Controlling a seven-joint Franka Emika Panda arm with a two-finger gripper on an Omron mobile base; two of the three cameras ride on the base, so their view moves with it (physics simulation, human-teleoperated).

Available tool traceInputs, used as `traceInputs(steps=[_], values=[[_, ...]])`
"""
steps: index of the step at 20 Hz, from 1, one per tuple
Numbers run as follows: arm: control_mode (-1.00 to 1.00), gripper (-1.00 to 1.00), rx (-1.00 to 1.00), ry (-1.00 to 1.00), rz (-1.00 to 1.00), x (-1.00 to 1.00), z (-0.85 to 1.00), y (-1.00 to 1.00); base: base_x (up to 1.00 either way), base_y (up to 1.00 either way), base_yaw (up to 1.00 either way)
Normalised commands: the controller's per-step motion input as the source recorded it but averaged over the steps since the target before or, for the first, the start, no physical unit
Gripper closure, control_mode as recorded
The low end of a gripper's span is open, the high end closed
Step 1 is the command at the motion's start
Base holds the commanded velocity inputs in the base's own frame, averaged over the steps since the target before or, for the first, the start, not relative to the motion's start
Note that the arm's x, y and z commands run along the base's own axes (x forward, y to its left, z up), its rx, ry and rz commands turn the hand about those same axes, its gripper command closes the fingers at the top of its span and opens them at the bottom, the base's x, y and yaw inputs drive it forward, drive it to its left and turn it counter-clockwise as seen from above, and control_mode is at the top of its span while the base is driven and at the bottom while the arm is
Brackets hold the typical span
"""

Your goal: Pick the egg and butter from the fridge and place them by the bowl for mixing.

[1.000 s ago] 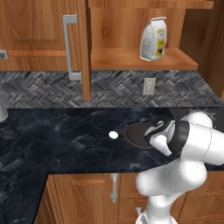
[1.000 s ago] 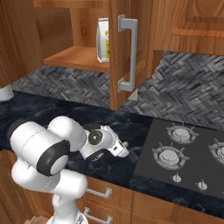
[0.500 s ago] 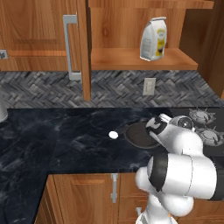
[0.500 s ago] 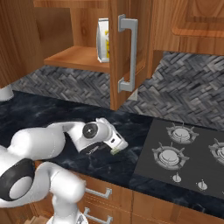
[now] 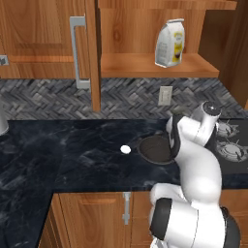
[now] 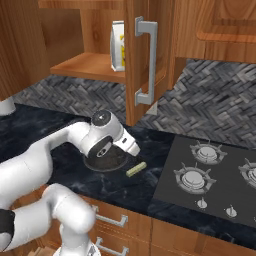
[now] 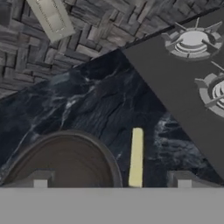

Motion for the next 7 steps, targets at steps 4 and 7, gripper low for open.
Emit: traceInputs(steps=[4,7], values=[[-1.00,-1.00,0.02,0.22,0.25,-0.31,0.37,0.38,0.00,0.00,0.00],[-1.00,-1.00,0.00,0.10,0.22,-0.37,0.27,0.43,0.00,0.00,0.00]])
